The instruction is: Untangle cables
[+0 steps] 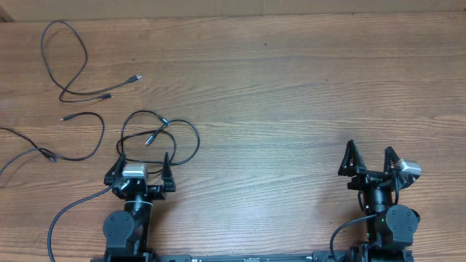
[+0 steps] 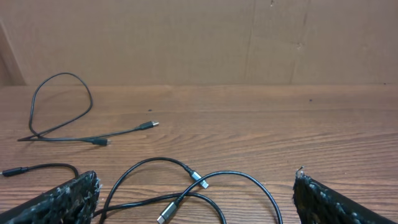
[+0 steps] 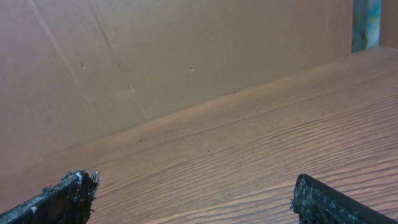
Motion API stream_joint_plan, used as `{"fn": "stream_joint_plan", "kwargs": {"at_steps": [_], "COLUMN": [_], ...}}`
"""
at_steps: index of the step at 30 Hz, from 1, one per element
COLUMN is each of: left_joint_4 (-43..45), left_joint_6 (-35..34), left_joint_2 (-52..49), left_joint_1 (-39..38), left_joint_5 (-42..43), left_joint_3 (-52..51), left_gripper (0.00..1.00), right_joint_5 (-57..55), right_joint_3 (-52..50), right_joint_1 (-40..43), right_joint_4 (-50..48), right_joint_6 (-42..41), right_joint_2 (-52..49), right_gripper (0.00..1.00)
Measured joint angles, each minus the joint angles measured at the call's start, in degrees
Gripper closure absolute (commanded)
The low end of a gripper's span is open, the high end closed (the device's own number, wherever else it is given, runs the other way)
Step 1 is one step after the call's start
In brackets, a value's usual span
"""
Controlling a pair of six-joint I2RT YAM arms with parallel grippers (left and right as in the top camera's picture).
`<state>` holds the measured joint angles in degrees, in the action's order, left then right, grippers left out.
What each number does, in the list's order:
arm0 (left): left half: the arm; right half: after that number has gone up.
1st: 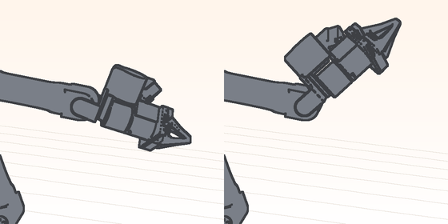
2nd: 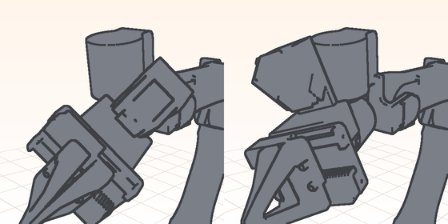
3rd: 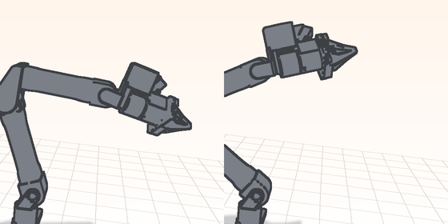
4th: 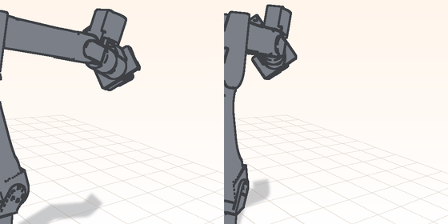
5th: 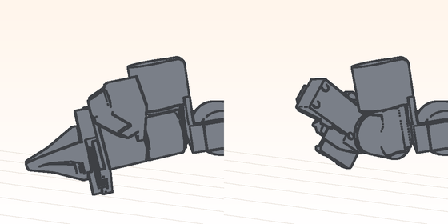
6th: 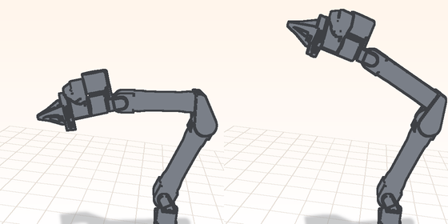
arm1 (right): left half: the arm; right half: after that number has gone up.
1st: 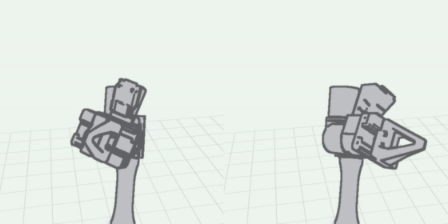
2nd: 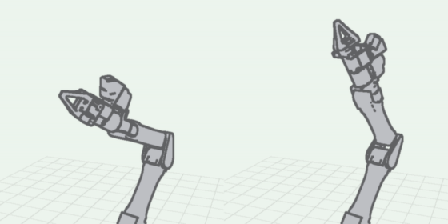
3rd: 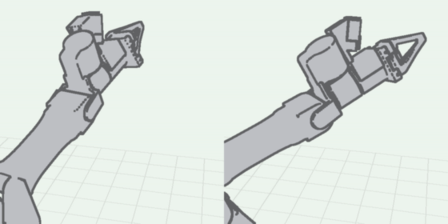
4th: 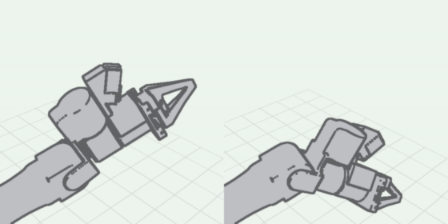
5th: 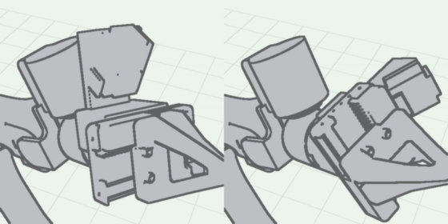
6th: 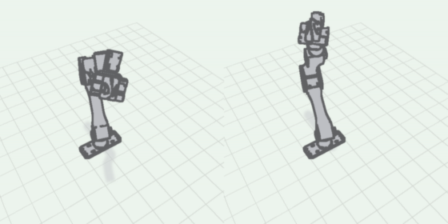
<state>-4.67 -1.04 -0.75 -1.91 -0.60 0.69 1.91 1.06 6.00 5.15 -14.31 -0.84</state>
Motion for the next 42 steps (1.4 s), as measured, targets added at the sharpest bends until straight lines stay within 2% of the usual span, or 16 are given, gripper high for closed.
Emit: {"fn": "stream_joint_plan", "kwargs": {"at_steps": [4,12,16,23,42], "left_joint_4": [0.0,0.0,0.0,0.0,0.0], "left_joint_6": [0.0,0.0,0.0,0.0,0.0], "left_joint_2": [0.0,0.0,0.0,0.0,0.0], "left_joint_1": [0.0,0.0,0.0,0.0,0.0], "left_joint_5": [0.0,0.02,0.0,0.0,0.0], "left_joint_3": [0.0,0.0,0.0,0.0,0.0], "left_gripper": [0.0,0.0,0.0,0.0,0.0], "right_joint_5": [-0.72,-0.68,-0.66,-0.59,-0.68], "right_joint_3": [0.0,0.0,0.0,0.0,0.0], "right_joint_1": [0.0,0.0,-0.07,-3.48,-3.52], "right_joint_4": [0.0,0.0,0.0,0.0,0.0], "right_joint_6": [0.87,14.1,17.38,19.23,18.99], "right_joint_2": [0.0,0.0,0.0,0.0,0.0], "right_gripper": [0.0,0.0,0.0,0.0,0.0]}}
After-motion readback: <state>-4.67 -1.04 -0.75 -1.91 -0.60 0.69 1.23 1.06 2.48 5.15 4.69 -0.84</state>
